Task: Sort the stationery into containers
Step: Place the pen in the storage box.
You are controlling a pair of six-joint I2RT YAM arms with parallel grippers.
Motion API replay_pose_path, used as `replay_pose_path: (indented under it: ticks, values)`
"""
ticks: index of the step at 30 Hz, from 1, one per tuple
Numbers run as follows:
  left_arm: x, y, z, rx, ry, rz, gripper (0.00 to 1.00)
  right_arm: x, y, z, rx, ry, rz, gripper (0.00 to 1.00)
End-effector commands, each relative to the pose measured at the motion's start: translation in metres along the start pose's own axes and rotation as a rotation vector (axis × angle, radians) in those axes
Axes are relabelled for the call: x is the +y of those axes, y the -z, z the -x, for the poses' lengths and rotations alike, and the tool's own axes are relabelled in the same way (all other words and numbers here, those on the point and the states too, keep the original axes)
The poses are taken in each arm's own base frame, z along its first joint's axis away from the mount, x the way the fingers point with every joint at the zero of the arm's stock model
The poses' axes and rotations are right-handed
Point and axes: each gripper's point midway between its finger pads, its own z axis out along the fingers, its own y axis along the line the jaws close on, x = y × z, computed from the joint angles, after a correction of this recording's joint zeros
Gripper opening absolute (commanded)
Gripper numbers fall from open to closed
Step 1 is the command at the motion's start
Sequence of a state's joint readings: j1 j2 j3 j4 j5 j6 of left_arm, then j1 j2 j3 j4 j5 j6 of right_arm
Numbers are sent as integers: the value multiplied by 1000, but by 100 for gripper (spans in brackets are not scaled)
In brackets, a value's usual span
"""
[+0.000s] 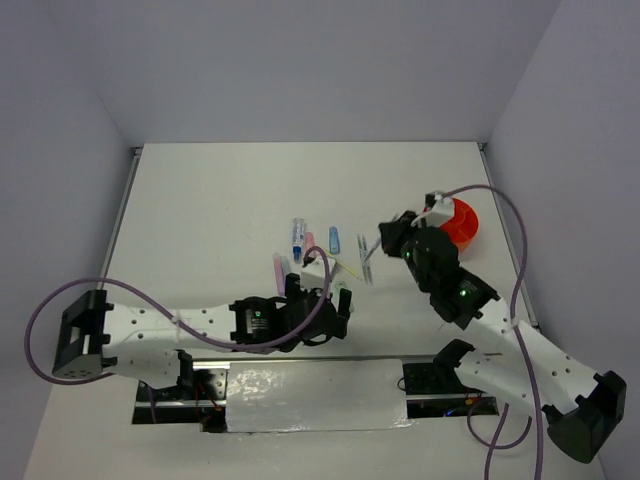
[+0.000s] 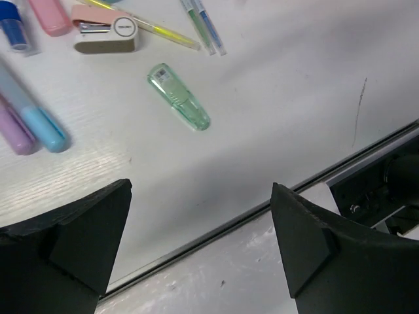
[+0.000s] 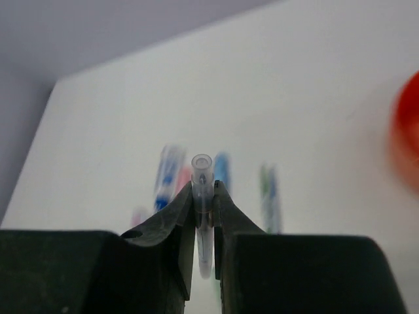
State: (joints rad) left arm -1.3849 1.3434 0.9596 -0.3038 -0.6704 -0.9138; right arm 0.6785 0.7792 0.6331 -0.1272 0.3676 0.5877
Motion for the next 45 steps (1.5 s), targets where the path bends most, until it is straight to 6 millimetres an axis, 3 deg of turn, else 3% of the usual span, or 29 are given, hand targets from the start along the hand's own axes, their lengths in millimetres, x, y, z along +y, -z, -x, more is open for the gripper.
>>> replay_pose_path:
  ticks: [1,2,3,4,6,7,9,10,13,22,30,34,37,40,41,42,45]
  values:
    - [11,25,4,27,-23,-16,99,-75,1,97,-286,150,-488,0]
    - [15,31,-1,53,-41,-20,99,-78,0,119,-326,150,-518,0]
    - [18,36,-3,61,-51,-11,99,-92,-11,123,-316,174,-571,0]
    - [20,42,-8,69,-58,-5,99,-114,-13,142,-362,141,-642,0]
    - [34,50,-15,85,-96,32,99,-134,-28,153,-375,138,-692,0]
    - [37,53,-15,86,-93,33,99,-148,-32,171,-437,119,-702,0]
    - [48,54,-22,96,-111,53,99,-152,-53,174,-424,155,-631,0]
    - [51,55,-24,97,-114,54,99,-153,-54,185,-473,163,-641,0]
    - [49,54,-29,88,-111,0,99,-173,-58,191,-486,200,-759,0]
    - [47,43,-36,90,-161,6,99,-198,-64,177,-487,157,-822,0]
    - [48,41,-39,82,-147,-6,99,-220,-49,175,-494,130,-887,0]
    - [46,40,-29,56,-134,17,99,-232,-40,163,-493,81,-902,3]
    - [42,39,-9,20,-114,36,99,-241,-36,152,-484,56,-924,6]
    - [34,34,10,-5,-91,31,99,-246,-41,145,-444,77,-933,26]
    - [32,33,23,-20,-74,32,99,-247,-41,144,-435,78,-938,39]
    - [30,31,26,-14,-69,29,99,-246,-41,142,-426,79,-937,66]
    - [23,26,43,-30,-51,37,99,-234,-42,145,-428,73,-856,84]
